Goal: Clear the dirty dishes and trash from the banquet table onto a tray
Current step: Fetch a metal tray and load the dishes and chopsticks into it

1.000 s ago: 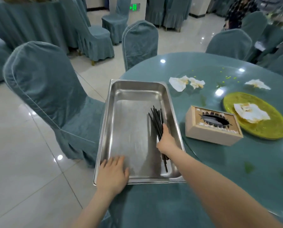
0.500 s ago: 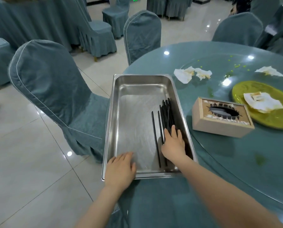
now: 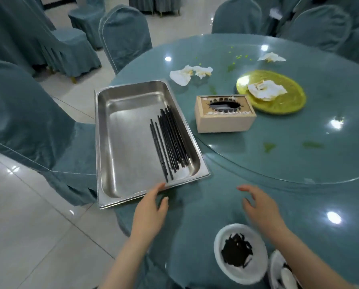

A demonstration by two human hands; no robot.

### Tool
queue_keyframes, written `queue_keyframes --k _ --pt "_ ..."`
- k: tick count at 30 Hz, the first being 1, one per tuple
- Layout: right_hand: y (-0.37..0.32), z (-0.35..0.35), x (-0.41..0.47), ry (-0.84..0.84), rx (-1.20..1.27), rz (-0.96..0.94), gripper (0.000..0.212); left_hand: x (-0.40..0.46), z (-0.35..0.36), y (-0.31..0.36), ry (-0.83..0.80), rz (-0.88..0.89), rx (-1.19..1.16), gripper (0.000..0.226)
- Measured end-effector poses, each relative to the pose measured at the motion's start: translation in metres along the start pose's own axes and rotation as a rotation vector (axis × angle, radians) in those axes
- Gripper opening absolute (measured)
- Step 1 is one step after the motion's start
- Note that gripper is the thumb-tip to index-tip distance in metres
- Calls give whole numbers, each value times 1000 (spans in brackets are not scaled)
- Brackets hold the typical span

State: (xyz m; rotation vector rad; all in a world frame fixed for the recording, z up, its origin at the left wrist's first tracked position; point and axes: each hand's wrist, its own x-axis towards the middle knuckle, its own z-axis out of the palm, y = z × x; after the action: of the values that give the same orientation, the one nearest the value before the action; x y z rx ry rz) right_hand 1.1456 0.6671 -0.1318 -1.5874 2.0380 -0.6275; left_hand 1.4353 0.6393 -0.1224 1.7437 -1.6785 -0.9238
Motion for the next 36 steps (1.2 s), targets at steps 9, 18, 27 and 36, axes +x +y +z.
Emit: queue_keyframes --k 9,18,27,36 --pt "92 -41 -61 -126 -175 206 34 -43 67 20 -408 -154 -42 24" --pt "118 -52 -79 -326 -364 168 28 -74 102 42 -703 -290 -75 16" --pt "121 -45 -75 -171 -329 304 21 -68 88 44 -334 -350 -210 15" --pt "94 -49 -46 45 160 531 19 -35 27 51 -184 -352 -425 15"
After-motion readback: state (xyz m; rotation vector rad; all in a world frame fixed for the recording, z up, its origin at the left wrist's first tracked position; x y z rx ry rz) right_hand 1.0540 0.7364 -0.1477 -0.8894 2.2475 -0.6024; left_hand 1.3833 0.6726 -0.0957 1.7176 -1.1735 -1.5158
